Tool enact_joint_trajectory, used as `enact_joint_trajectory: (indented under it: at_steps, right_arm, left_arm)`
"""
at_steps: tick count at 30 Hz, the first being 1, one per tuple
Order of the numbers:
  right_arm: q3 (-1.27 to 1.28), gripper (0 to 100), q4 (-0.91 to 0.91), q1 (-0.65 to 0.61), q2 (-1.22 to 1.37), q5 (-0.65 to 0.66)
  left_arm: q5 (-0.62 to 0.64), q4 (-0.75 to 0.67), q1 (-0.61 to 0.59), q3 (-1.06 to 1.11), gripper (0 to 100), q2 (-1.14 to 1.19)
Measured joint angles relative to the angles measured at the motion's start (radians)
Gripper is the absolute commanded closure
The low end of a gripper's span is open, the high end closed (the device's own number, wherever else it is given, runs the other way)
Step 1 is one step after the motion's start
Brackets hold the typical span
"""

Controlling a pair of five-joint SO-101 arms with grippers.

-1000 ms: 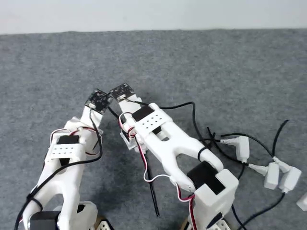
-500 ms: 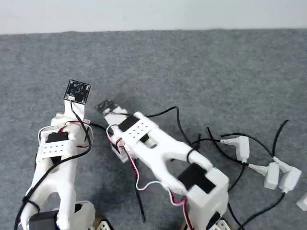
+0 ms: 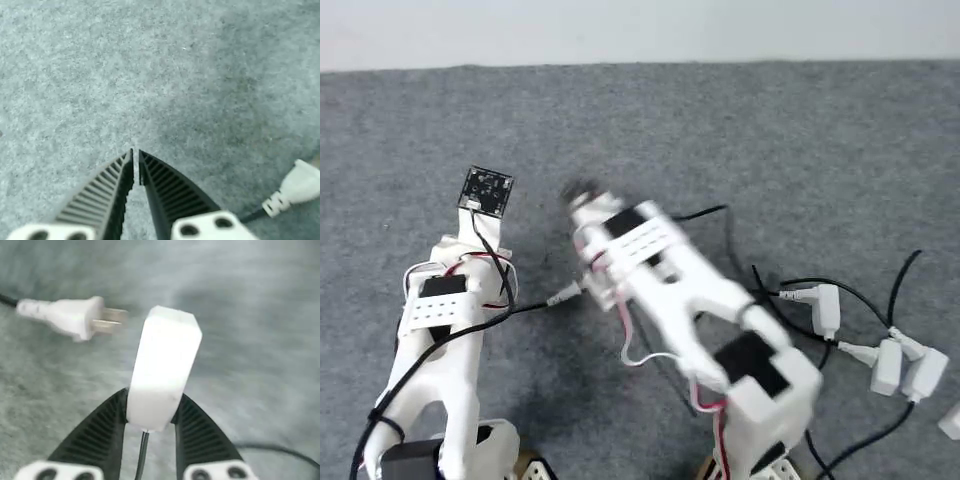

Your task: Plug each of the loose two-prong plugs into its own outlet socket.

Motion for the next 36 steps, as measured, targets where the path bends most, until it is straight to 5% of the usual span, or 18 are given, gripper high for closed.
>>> enact_joint_trajectory:
  at_steps: [7, 15, 18, 36]
  right_arm:
    - [0.003, 99.0, 0.080, 0.311, -0.241, 0.000]
    - [0.133, 99.0, -0.005, 0.364, -0.276, 0.008]
    - [0.140, 99.0, -0.005, 0.399, -0.276, 0.008]
    - [0.295, 99.0, -0.137, 0.212, -0.276, -0.015]
  left_arm:
    - [0.000, -0.002, 0.000, 0.000, 98, 0.000]
    - [-0.008, -0.002, 0.021, 0.006, 99, 0.000]
    - [-0.098, -0.002, 0.074, 0.041, 98, 0.000]
    - [-0.133, -0.002, 0.106, 0.048, 98, 0.000]
